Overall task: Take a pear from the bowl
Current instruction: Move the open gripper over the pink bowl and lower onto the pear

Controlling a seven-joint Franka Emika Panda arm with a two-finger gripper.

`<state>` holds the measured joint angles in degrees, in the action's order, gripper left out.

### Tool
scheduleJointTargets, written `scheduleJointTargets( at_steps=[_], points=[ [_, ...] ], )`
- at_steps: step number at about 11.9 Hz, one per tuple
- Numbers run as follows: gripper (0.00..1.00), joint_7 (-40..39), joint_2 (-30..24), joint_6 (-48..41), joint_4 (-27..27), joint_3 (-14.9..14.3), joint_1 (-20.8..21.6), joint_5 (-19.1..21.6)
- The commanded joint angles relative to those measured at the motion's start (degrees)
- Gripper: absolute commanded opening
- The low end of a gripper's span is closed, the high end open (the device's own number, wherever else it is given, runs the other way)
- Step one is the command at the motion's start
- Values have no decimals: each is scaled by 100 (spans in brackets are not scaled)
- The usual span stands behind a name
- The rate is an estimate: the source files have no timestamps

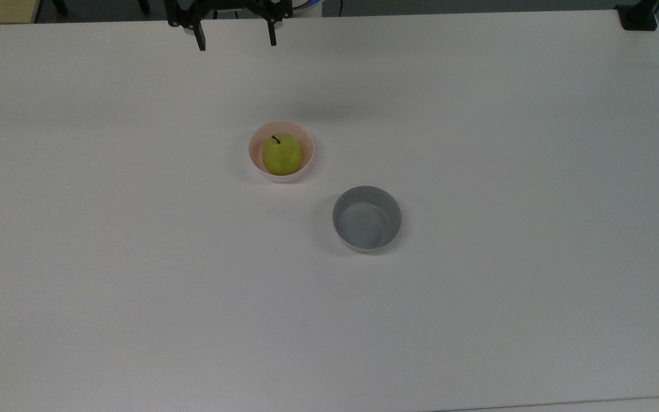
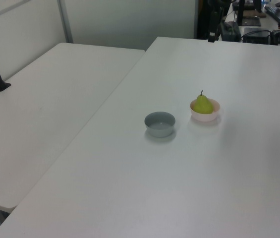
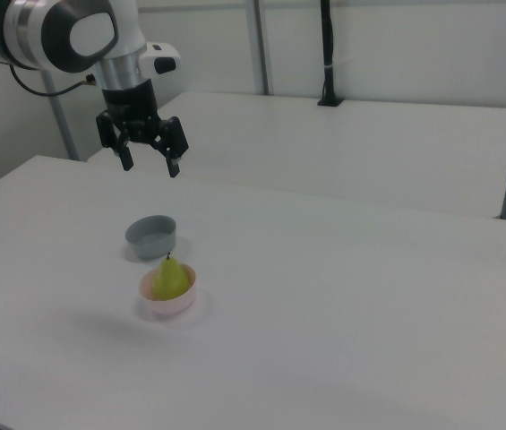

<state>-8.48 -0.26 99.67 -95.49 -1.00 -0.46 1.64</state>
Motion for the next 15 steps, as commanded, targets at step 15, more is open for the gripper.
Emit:
scheduleJointTargets(
  at_steps=[15],
  points=[
    [100, -1192, 562, 1748, -1595, 461, -86, -472]
  ],
)
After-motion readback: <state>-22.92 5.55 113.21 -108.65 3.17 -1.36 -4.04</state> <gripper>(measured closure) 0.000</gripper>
